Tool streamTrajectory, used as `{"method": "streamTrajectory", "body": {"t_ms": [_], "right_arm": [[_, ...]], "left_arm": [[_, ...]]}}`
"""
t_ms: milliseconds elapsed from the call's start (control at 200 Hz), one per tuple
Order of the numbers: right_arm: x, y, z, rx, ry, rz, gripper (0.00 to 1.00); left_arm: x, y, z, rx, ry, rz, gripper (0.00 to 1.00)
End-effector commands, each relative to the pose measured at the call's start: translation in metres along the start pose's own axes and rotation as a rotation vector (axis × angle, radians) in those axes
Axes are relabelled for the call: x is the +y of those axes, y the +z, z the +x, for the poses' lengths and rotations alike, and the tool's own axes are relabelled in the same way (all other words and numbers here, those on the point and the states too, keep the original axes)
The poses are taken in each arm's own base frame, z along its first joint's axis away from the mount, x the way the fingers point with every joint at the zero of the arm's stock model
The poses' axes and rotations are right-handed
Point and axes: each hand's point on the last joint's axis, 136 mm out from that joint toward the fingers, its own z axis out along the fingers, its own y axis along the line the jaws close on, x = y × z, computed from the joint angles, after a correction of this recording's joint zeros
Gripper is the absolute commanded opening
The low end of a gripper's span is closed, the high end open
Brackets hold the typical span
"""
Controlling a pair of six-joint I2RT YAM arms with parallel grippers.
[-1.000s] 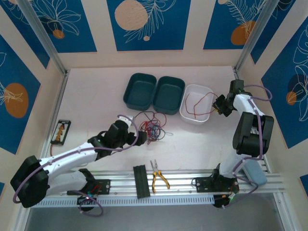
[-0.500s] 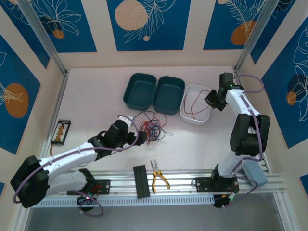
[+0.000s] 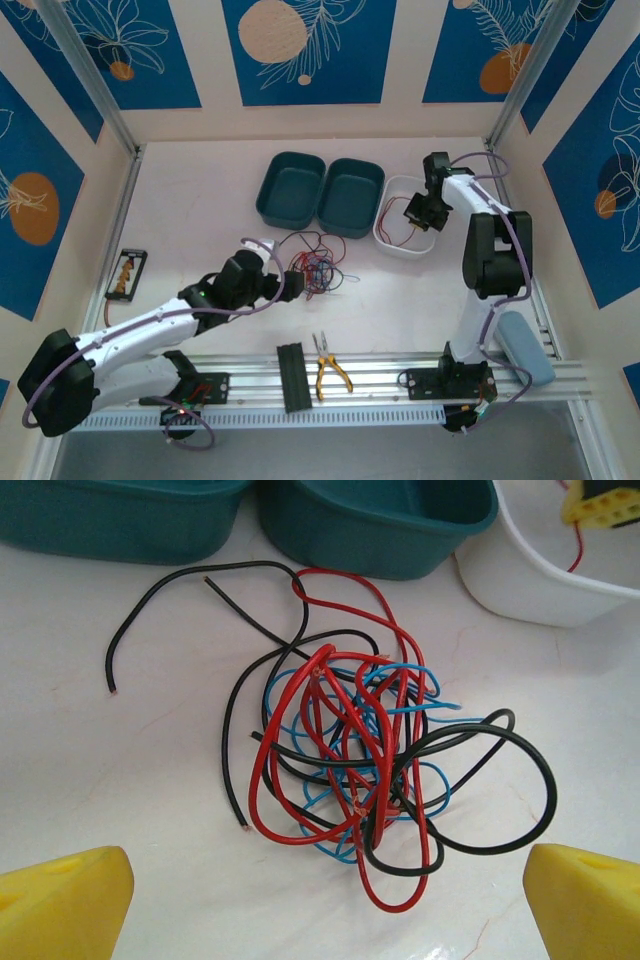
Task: Untangle the cables
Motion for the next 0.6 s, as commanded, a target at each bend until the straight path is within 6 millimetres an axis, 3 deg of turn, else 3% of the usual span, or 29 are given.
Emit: {"method": "streamTrajectory", "body": {"t_ms": [0, 190, 260, 370, 595], "right_arm": [[0.000, -0.001, 0.005, 0.019, -0.039, 0.056, 0.00], [-0.004, -0.002, 0.003, 0.000, -0.057, 0.129, 0.00], [-0.007, -0.010, 0.000, -0.019, -0.056, 0.140, 0.15], [-0.005, -0.026, -0.003, -0.060, -0.068, 0.129, 0.30], [-0.007, -0.068, -0.006, -0.146, -0.066, 0.111, 0.39]], "left_arm": [[0.006, -0.004, -0.001, -0.016, -0.018, -0.016, 1.00], [0.007, -0.005, -0.002, -0.017, -0.013, -0.022, 1.00], [0.007, -0.005, -0.002, -0.018, -0.015, -0.024, 1.00], [0.007, -0.005, -0.001, -0.017, -0.016, -0.026, 1.00], [0.006, -0.003, -0.002, -0.016, -0.015, -0.023, 1.00]]}}
